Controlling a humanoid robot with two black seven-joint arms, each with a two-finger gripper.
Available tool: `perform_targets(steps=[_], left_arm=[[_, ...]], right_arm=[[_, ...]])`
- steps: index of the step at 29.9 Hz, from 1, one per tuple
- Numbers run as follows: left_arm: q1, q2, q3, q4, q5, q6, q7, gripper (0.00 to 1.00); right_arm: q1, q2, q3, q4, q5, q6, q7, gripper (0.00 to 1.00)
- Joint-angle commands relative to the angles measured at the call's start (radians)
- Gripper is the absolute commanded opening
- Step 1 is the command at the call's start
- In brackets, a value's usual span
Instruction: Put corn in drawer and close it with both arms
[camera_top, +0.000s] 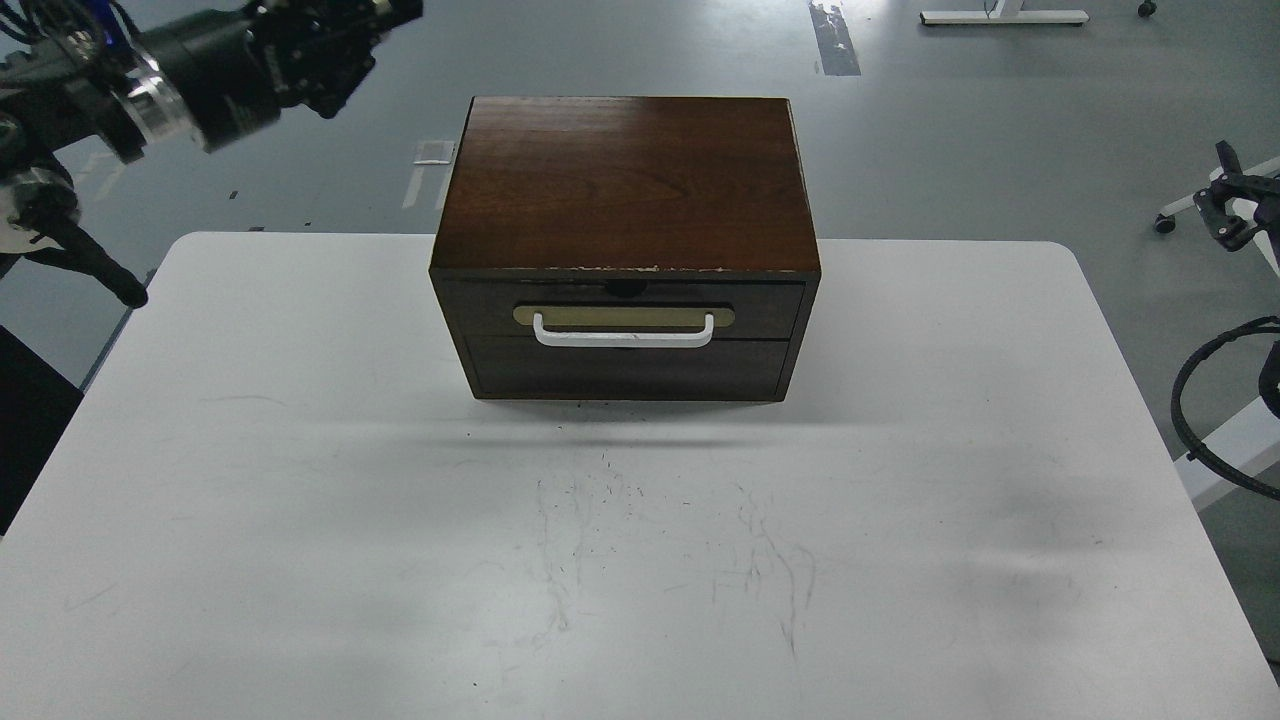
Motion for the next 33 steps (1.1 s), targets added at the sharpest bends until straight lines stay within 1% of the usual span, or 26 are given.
perform_targets(steps=[1,2,3,4,5,7,8,10,14,20,23,25,26,30,33], left_arm=[[0.043,-0.008,-0.002,0.111,-0.226,-0.001,-0.031,0.27],[0.064,-0.019,-0.002,0.155,-0.303,-0.001,-0.051,0.78],[0.092,-0.039,-0.002,0.204,-0.361,-0.001,-0.077,0.99],[0.109,-0.047,-0.002,0.228,-0.380,-0.001,-0.090,0.99],[0.148,-0.059,-0.002,0.263,-0.410,-0.001,-0.113,0.99],[0.181,-0.064,-0.005,0.283,-0.421,-0.001,-0.133,0.99],[0.210,-0.070,-0.016,0.297,-0.427,-0.001,-0.157,0.99],[0.260,-0.077,-0.040,0.309,-0.444,-0.001,-0.180,0.99],[0.337,-0.096,-0.111,0.312,-0.493,-0.001,-0.180,0.99],[0.409,-0.128,-0.131,0.312,-0.504,-0.001,-0.180,0.99],[0.417,-0.148,-0.133,0.312,-0.503,-0.001,-0.180,0.99],[0.419,-0.154,-0.133,0.312,-0.504,-0.001,-0.180,0.99],[0.420,-0.154,-0.133,0.312,-0.504,-0.001,-0.180,0.99],[0.433,-0.154,-0.134,0.312,-0.506,-0.001,-0.180,0.99],[0.446,-0.156,-0.146,0.312,-0.506,-0.001,-0.180,0.99]], right_arm=[[-0.001,0.008,0.030,0.000,0.000,0.000,0.005,1.00],[-0.001,0.011,0.032,0.000,0.000,0.000,0.005,1.00],[-0.001,0.014,0.031,0.000,-0.001,0.000,0.005,1.00],[-0.003,0.014,0.027,0.000,-0.002,0.000,0.005,1.00],[-0.004,0.014,0.018,0.000,-0.002,0.000,0.000,1.00],[-0.009,0.014,0.014,0.001,-0.003,0.000,-0.003,1.00],[-0.012,0.014,0.012,0.001,-0.003,0.000,-0.003,1.00],[-0.012,0.014,0.015,0.001,-0.003,0.000,-0.003,1.00],[-0.012,0.016,0.023,0.003,-0.002,0.000,-0.005,1.00],[-0.015,0.016,0.030,0.004,0.002,0.000,-0.008,1.00],[-0.021,0.034,0.038,0.003,0.008,0.000,-0.015,1.00],[-0.023,0.086,0.058,0.000,0.008,0.000,-0.018,1.00],[-0.024,0.094,0.063,0.001,0.008,0.000,-0.018,1.00],[-0.029,0.101,0.072,0.000,0.006,0.000,-0.023,1.00],[-0.030,0.106,0.072,0.001,0.006,0.000,-0.044,1.00]])
